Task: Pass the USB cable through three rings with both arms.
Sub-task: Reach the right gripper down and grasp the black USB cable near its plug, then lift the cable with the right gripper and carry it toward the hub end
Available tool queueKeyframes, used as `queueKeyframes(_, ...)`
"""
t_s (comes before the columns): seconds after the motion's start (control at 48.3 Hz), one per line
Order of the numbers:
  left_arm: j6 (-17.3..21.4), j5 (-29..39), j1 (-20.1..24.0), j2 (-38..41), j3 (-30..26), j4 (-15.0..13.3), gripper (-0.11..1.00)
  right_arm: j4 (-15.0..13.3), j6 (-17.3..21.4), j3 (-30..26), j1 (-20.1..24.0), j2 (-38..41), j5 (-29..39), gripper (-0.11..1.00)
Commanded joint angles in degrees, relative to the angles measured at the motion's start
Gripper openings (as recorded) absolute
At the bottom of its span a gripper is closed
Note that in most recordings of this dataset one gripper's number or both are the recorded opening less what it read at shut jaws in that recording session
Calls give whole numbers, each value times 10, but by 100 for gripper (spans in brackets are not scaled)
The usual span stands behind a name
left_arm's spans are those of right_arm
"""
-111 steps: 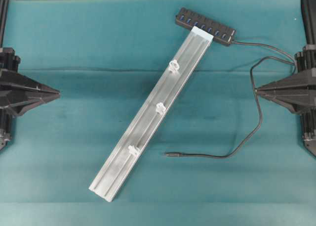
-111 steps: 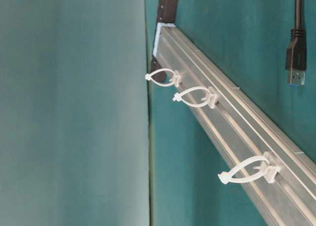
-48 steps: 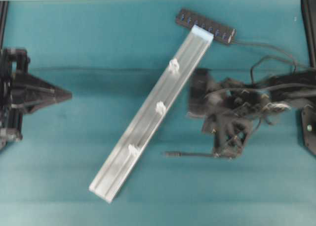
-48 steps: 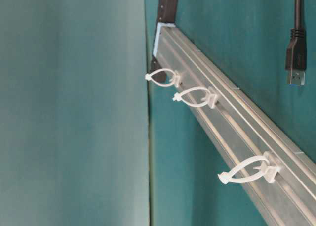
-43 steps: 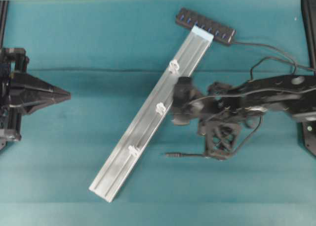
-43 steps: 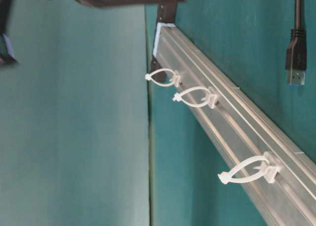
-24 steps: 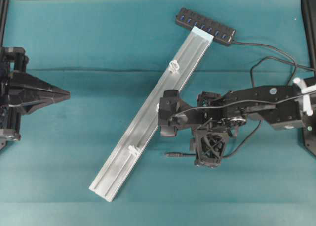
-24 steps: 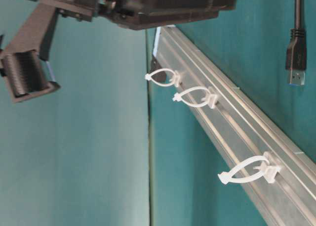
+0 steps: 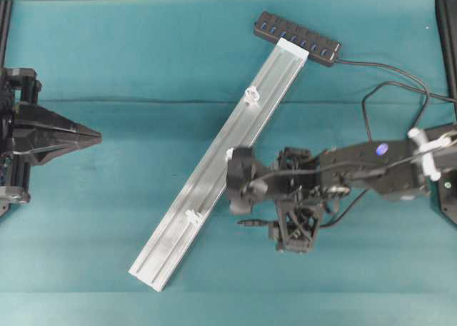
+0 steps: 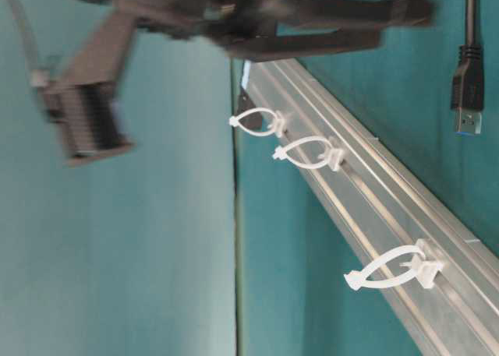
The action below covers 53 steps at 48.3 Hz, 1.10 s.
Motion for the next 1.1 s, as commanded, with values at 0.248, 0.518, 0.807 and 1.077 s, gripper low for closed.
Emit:
queueKeyframes(0.248,1,9,1,0,-7,1,-1,0,-3,-2,18,33,-10,81)
queueKeyframes(0.518,1,9,1,0,-6,1,-1,0,-4,-5,18,54,-14,81)
queueKeyframes(0.807,0,9,2,-1,-6,1,-1,0,-4,-7,19,59,-16,76)
queueKeyframes(1.077,0,9,3,-1,-5,1,-1,0,-4,-7,27,66,-12,45)
